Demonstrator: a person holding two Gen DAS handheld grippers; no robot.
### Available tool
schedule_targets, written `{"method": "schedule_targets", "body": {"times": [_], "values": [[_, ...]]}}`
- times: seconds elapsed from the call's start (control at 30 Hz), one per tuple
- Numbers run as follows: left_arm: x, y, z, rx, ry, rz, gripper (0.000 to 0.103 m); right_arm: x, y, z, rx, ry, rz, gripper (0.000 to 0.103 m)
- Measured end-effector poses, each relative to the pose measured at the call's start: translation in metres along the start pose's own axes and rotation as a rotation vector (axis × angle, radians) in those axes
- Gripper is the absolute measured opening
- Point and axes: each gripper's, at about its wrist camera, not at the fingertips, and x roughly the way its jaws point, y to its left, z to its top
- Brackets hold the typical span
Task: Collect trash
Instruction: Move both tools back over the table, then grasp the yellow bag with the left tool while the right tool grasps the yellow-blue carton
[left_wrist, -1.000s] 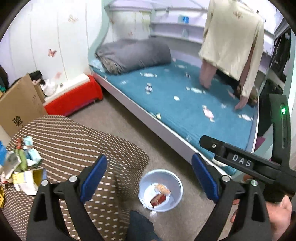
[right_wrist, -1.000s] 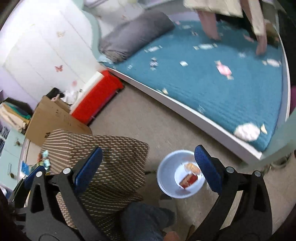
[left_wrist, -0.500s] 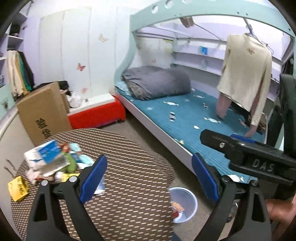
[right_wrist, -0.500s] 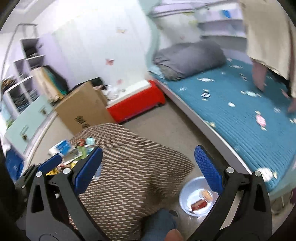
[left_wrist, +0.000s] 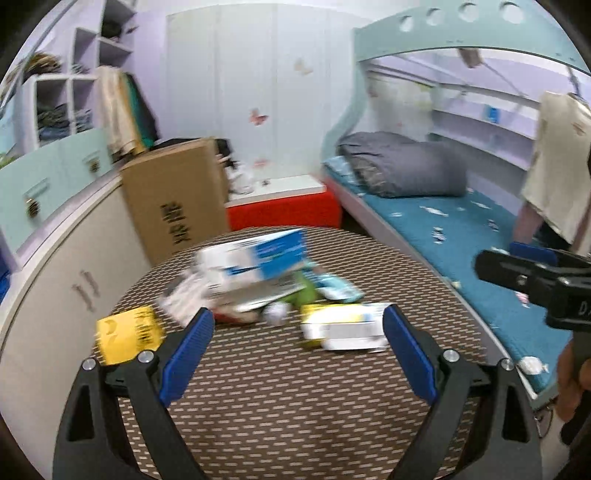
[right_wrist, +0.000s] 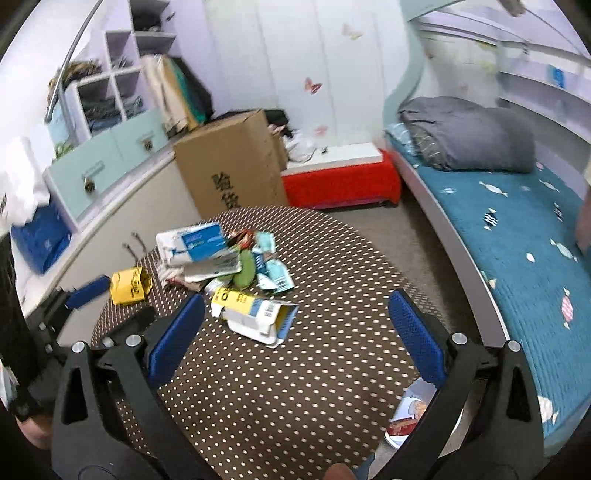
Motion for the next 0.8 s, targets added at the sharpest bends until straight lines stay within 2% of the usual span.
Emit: {"method": "schedule_targets", "body": {"times": [0.17, 0.33, 0.6, 0.63, 0.67, 0.73, 0.77, 0.8], "values": [[0.005, 0.044, -0.008, -0.039, 0.015, 0.054, 0.091, 0.034, 0.025, -0.005, -0.087, 0.071, 0.016, 0.097], [0.015, 0.073, -0.022, -0.028, 0.048, 0.091, 0.091, 0.091, 0.046, -0.022, -0.225, 0.207, 0.018, 0.097], [0.031, 0.105, -0.041, 0.075, 0.084, 0.125, 0.091, 0.153, 0.059, -0.032, -0.387, 0.313, 0.048, 0.096], [0.035, 0.111, -0.041, 0.1, 0.088, 0.135, 0.091, 0.161, 0.058, -0.032, -0.399, 0.328, 0.056, 0.093], [0.037, 0.116, -0.042, 0.127, 0.091, 0.142, 0.091, 0.163, 0.059, -0.032, -0.406, 0.331, 0.054, 0.085], [0.047, 0.126, -0.042, 0.2, 0.099, 0.149, 0.091, 0.162, 0.061, -0.032, -0.417, 0.325, 0.069, 0.082], [0.052, 0.132, -0.042, 0.231, 0.107, 0.154, 0.091, 0.16, 0.062, -0.032, -0.42, 0.318, 0.067, 0.07], [0.06, 0.139, -0.041, 0.268, 0.124, 0.161, 0.091, 0.158, 0.062, -0.031, -0.41, 0.321, 0.073, 0.063]]}}
